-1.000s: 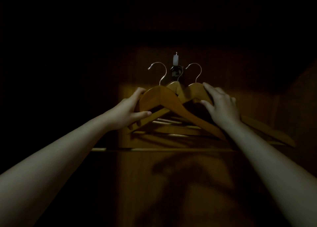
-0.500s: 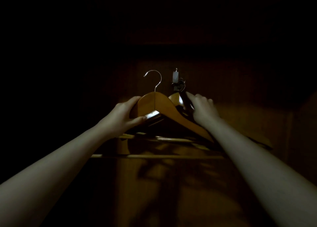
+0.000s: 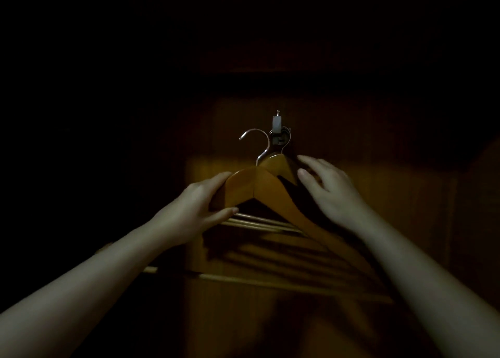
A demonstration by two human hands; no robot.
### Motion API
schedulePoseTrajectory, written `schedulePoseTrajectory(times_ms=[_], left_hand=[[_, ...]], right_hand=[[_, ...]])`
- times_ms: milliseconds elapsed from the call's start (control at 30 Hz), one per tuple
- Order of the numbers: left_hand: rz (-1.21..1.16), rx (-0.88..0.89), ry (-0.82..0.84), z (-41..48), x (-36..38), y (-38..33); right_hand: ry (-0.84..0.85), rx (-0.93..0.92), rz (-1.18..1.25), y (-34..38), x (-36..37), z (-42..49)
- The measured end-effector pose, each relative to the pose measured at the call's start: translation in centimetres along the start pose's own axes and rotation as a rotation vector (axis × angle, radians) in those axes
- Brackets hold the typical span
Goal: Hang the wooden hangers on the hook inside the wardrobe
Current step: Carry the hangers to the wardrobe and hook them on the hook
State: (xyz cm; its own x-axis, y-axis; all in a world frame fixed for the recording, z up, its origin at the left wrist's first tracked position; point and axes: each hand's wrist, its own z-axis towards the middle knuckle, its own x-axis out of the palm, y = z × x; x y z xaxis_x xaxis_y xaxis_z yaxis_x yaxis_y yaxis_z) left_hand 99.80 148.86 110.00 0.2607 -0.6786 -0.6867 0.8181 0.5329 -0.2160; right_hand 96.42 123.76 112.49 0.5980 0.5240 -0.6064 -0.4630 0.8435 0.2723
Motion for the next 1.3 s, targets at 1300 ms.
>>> schedulePoseTrajectory(times_ms=[1300], left_hand=[[0.222, -0.361, -0.09, 9.8, 7.9, 3.0]], right_hand=[[0.026, 0.031, -0.106, -3.2, 4.7, 3.9]])
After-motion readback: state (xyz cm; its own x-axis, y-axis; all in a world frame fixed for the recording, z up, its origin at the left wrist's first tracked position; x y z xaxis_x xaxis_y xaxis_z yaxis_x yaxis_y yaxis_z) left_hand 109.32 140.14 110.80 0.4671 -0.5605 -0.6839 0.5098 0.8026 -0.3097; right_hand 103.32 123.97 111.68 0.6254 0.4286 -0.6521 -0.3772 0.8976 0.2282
